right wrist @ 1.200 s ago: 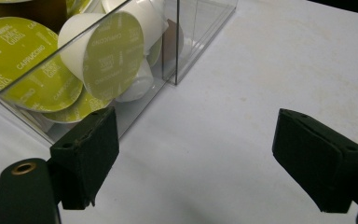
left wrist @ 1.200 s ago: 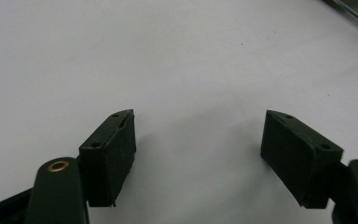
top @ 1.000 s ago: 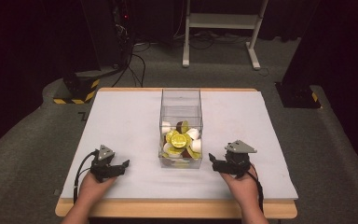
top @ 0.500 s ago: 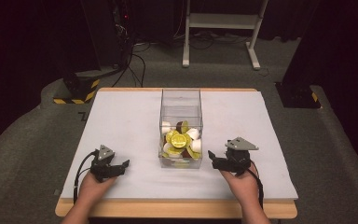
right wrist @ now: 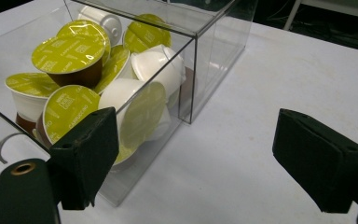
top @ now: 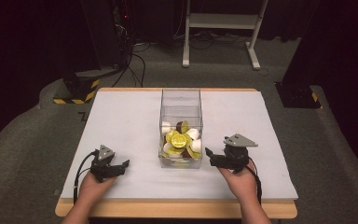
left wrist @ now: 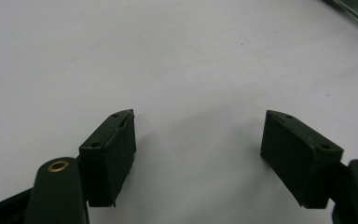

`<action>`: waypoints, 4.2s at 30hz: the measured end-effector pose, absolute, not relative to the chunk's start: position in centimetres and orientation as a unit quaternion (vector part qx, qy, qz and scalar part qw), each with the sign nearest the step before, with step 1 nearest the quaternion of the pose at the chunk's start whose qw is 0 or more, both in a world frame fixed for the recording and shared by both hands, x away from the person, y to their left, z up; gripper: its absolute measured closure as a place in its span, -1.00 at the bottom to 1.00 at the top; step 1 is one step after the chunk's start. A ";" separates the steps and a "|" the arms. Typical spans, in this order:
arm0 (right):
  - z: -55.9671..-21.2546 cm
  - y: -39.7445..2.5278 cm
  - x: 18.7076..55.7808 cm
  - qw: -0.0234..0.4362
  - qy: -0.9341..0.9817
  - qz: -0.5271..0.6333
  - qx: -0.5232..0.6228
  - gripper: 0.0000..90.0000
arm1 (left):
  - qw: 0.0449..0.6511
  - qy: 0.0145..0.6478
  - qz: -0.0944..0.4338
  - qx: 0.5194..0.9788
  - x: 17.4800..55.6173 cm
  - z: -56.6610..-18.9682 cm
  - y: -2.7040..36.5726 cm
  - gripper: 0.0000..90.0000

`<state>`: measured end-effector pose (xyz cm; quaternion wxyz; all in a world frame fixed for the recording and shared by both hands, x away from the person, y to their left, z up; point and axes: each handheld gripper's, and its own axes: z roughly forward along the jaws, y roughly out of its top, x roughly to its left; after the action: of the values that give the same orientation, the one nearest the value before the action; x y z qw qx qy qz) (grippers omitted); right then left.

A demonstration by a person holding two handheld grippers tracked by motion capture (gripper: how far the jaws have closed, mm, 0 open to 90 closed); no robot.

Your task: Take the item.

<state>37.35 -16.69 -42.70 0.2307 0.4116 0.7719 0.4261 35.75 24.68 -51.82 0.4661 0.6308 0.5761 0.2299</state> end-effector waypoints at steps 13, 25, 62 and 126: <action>-41.7 -15.9 38.0 0.228 0.768 0.440 0.405 -0.66 | 0.467 0.577 0.230 0.630 35.7 -51.8 24.7 -0.41; -41.0 -15.3 38.6 0.227 0.767 0.445 0.402 -0.66 | 0.467 0.577 0.229 0.630 35.7 -51.8 24.7 -0.41; -40.8 -10.9 39.4 0.211 0.784 0.448 0.374 -0.64 | 0.467 0.576 0.230 0.630 35.7 -51.8 24.6 -0.41; -43.1 -5.7 40.3 0.187 0.825 0.404 0.349 -0.15 | 0.466 0.576 0.230 0.631 35.7 -51.8 24.7 -0.41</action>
<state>40.28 -5.67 -43.07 0.1870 0.3488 0.8246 0.4043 35.74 24.68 -51.82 0.4664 0.6312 0.5757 0.2297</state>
